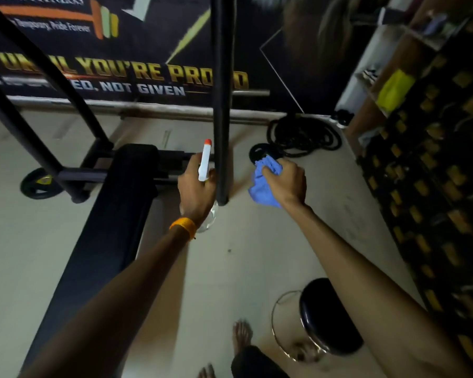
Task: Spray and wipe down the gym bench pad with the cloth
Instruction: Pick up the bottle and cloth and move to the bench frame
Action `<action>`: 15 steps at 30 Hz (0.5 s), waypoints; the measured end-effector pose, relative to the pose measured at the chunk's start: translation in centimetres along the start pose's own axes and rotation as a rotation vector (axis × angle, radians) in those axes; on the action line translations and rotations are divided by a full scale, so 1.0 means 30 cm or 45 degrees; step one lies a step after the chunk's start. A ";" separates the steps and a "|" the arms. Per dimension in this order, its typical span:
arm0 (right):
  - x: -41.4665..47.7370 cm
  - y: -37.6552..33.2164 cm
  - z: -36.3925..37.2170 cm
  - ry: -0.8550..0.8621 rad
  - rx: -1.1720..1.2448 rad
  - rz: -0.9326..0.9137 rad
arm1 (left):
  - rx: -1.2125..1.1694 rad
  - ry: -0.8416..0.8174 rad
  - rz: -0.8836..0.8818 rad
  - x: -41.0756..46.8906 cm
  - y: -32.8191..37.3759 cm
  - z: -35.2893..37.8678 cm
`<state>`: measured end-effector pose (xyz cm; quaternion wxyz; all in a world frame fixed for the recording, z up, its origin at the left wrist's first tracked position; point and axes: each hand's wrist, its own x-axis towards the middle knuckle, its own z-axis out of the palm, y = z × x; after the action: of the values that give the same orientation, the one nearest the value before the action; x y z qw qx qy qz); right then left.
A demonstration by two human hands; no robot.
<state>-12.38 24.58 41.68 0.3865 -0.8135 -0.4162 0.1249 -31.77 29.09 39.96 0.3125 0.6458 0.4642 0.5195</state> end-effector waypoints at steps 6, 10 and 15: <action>-0.149 0.191 -0.182 0.050 -0.055 0.095 | -0.091 -0.098 -0.026 -0.200 0.086 0.105; -0.223 0.350 -0.304 0.106 -0.071 0.172 | -0.182 -0.271 -0.094 -0.332 0.150 0.218; -0.329 0.660 -0.451 0.102 -0.066 0.299 | -0.212 -0.378 -0.196 -0.550 0.215 0.414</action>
<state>0.08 2.82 35.08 0.3643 -0.8708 -0.3053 0.1259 -18.56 12.40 36.10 0.4688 0.6497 0.4164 0.4298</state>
